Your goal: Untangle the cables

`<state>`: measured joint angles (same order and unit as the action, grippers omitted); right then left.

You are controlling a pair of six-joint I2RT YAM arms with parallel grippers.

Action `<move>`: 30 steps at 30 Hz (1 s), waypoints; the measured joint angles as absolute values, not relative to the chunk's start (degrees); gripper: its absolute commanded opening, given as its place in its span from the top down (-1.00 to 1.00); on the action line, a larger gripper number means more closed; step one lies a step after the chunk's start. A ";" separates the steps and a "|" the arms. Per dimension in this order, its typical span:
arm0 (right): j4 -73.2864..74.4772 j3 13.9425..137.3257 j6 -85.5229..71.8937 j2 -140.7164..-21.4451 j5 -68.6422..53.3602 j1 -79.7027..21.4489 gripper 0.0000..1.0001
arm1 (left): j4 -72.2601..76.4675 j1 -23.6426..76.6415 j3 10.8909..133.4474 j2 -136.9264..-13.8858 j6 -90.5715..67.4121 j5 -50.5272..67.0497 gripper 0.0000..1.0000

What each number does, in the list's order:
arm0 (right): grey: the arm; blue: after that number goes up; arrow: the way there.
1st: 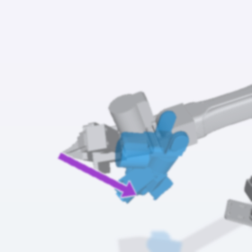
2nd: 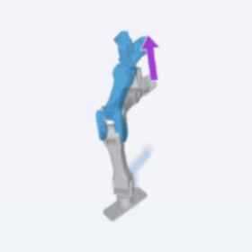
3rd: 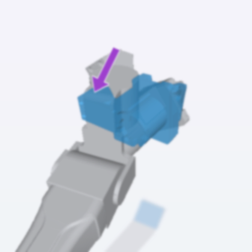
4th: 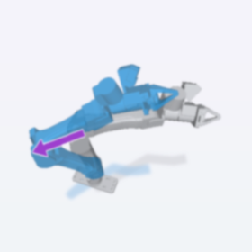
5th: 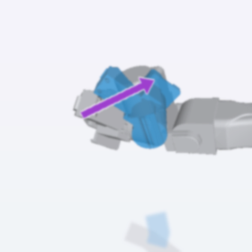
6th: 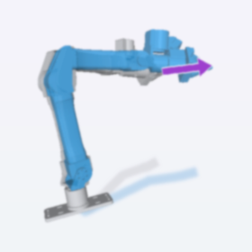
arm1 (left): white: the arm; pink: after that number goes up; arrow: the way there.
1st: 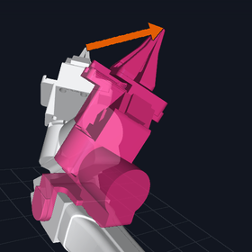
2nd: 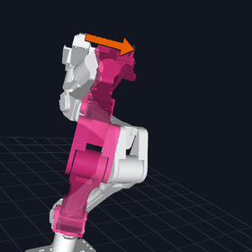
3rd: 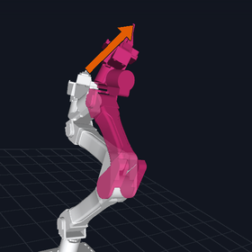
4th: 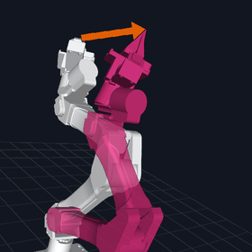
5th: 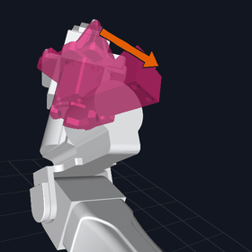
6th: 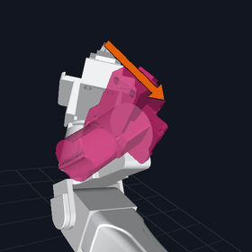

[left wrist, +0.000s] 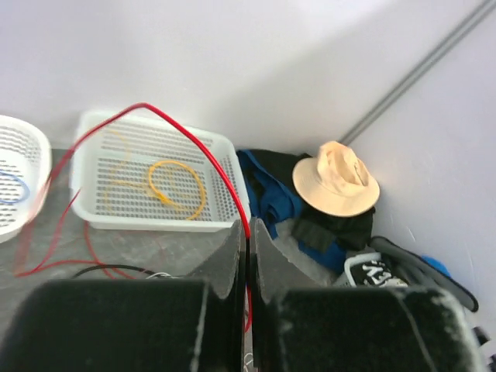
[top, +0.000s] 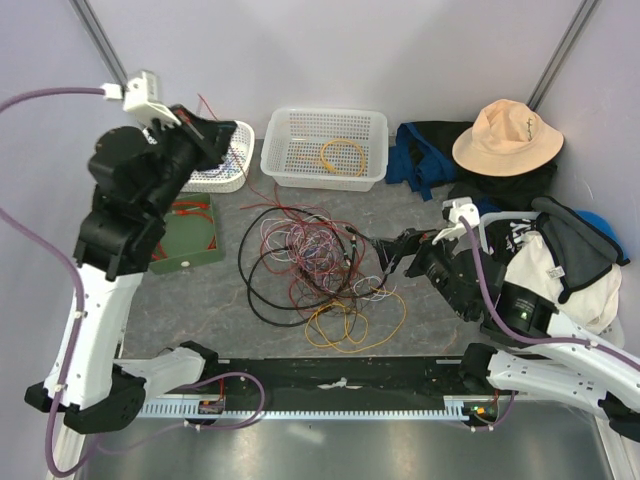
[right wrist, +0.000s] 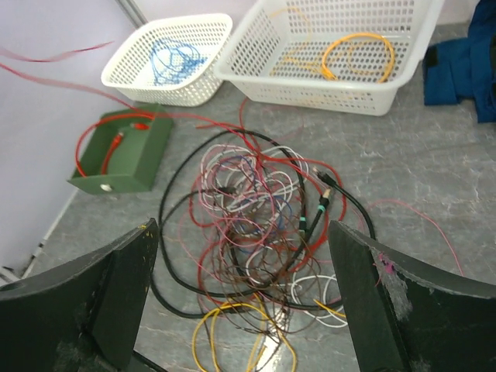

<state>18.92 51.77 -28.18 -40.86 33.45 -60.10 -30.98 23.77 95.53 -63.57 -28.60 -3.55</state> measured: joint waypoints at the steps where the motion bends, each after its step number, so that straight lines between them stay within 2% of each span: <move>1: 18.55 50.76 -28.05 -40.86 33.45 -60.12 -0.96 | -32.64 23.57 98.87 -64.31 -28.34 -4.56 0.96; 8: 14.87 46.02 -27.07 -42.48 32.34 -60.10 -0.96 | -40.88 23.49 119.15 -71.85 -27.16 -7.31 0.97; 13: 8.82 41.39 -25.26 -44.93 29.04 -60.10 -0.96 | -45.01 23.49 126.08 -75.94 -26.72 -7.53 0.97; 22: -10.00 40.82 -18.98 -59.72 22.76 -60.12 -0.96 | -47.75 23.49 126.87 -78.02 -27.64 -3.18 0.96; 30: -24.99 49.12 -7.35 -82.32 31.59 -60.12 -0.96 | -47.81 23.49 124.11 -77.91 -28.82 0.14 0.97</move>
<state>-24.99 49.12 -7.35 -82.32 31.59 -60.12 -47.81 23.49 124.11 -77.91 -28.82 0.14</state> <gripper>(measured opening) 0.979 0.032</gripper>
